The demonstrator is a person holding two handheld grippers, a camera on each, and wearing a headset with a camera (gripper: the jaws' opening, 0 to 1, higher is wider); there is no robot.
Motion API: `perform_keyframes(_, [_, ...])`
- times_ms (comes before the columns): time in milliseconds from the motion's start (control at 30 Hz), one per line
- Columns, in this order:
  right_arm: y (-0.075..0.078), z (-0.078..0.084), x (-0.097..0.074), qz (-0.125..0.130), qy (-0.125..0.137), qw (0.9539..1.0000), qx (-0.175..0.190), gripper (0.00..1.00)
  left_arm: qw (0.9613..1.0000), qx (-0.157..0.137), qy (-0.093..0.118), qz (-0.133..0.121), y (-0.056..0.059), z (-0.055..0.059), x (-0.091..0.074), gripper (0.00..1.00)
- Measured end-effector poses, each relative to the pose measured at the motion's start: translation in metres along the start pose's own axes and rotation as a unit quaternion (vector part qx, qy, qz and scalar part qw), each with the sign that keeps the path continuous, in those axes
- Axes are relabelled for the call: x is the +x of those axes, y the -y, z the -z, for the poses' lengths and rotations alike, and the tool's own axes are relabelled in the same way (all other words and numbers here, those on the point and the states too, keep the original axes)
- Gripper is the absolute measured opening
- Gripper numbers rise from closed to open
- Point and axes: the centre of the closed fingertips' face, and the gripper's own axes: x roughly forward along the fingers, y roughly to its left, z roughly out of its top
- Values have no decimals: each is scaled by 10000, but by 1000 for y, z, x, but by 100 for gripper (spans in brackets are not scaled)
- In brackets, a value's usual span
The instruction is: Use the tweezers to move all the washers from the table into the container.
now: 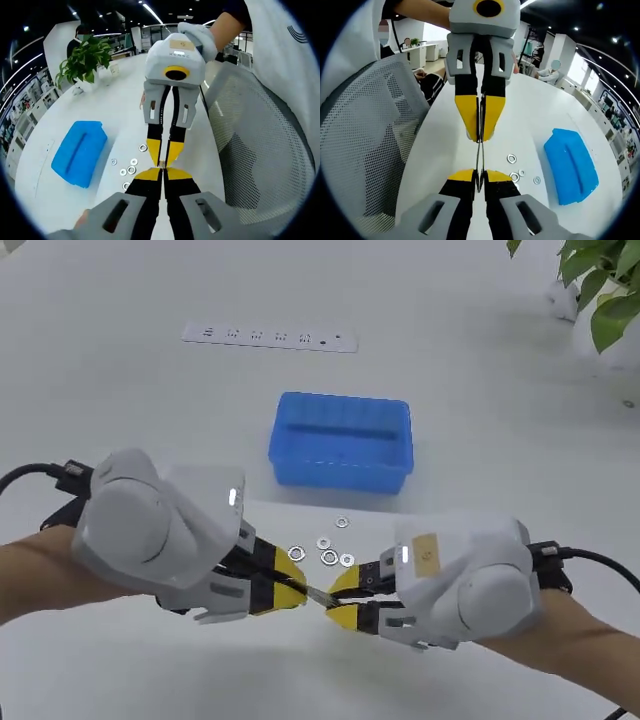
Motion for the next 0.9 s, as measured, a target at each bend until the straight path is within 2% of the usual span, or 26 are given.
perform_keyframes(133, [2,1,-3,52,87,9999,118,8,10000,29,20,-53,-2,-4,2,5])
perform_keyframes(433, [1,3,-7,131,203,9992,305,8,9997,-10,224,-134,-5,-16,3,8])
perform_keyframes(500, [1,4,-8,150,223,9990,348,8,9994,-46,319,-103,-3,-21,2,8])
perform_keyframes(533, [1,4,-9,151,245,9988,392,8,9987,-93,489,-85,-2,-28,0,9])
perform_keyframes(600, [0,3,-8,149,264,9987,406,8,9981,-153,602,-52,-2,-33,-1,9])
perform_keyframes(667, [0,3,-7,134,271,9987,409,8,9985,-20,530,-132,-4,-32,0,8])
perform_keyframes(900, [-1,3,-7,129,264,9989,378,8,9986,25,537,-6,2,-33,4,6])
